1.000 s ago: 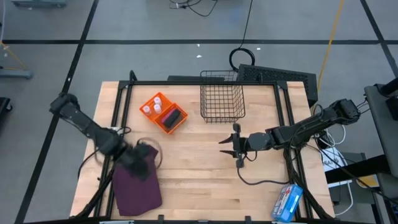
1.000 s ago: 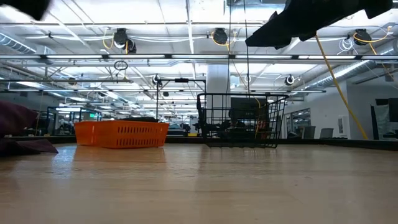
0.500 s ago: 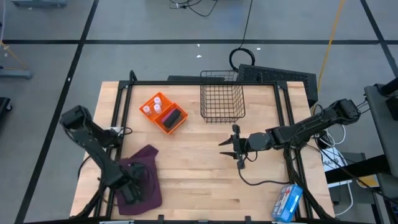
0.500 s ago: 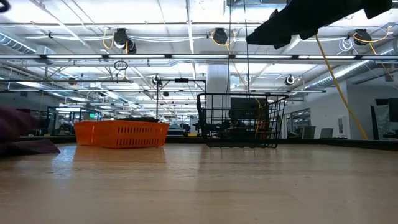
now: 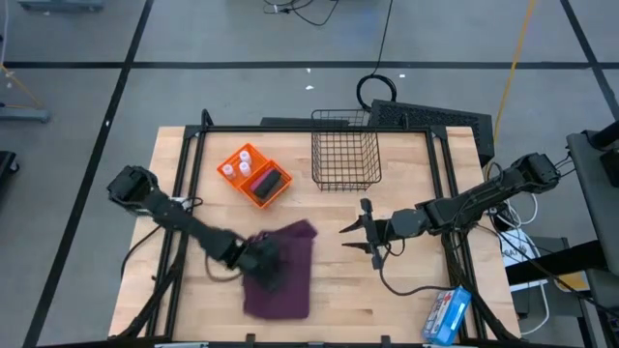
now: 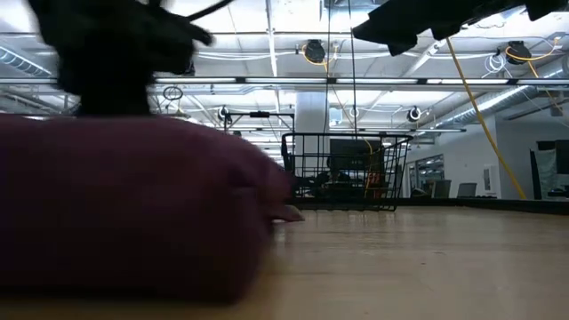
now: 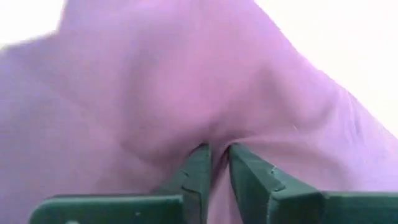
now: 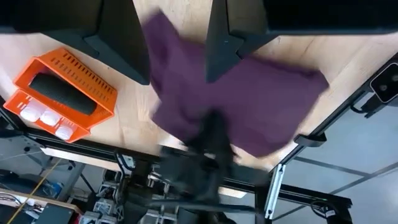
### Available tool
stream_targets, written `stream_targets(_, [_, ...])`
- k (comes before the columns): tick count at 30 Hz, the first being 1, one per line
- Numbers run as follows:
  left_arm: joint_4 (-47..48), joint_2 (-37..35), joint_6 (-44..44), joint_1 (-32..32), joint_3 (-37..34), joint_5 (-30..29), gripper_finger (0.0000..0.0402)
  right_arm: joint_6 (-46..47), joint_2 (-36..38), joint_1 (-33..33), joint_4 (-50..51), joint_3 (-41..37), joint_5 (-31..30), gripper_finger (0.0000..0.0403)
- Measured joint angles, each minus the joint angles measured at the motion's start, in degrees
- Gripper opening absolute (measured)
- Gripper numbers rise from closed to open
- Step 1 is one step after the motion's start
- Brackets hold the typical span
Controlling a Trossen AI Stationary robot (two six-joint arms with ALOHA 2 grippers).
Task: Pick & Place Medicine items
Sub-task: Put the purple patient gown into the black mesh basket
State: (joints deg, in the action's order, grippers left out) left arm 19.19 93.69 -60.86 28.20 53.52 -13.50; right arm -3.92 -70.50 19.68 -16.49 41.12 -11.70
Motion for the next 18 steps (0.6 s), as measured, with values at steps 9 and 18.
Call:
stream_targets(9, [-9.2,-3.1,22.1,-10.1,0.8,-6.8,0.0011,1.2,-0.7,2.7,-3.0,0.0,3.0,0.0141])
stream_targets(18, [-5.4,-11.6,23.0,-0.1,4.2,0.9,0.0023,-5.5,-9.9,7.4,-22.1,0.0,2.9,0.0141])
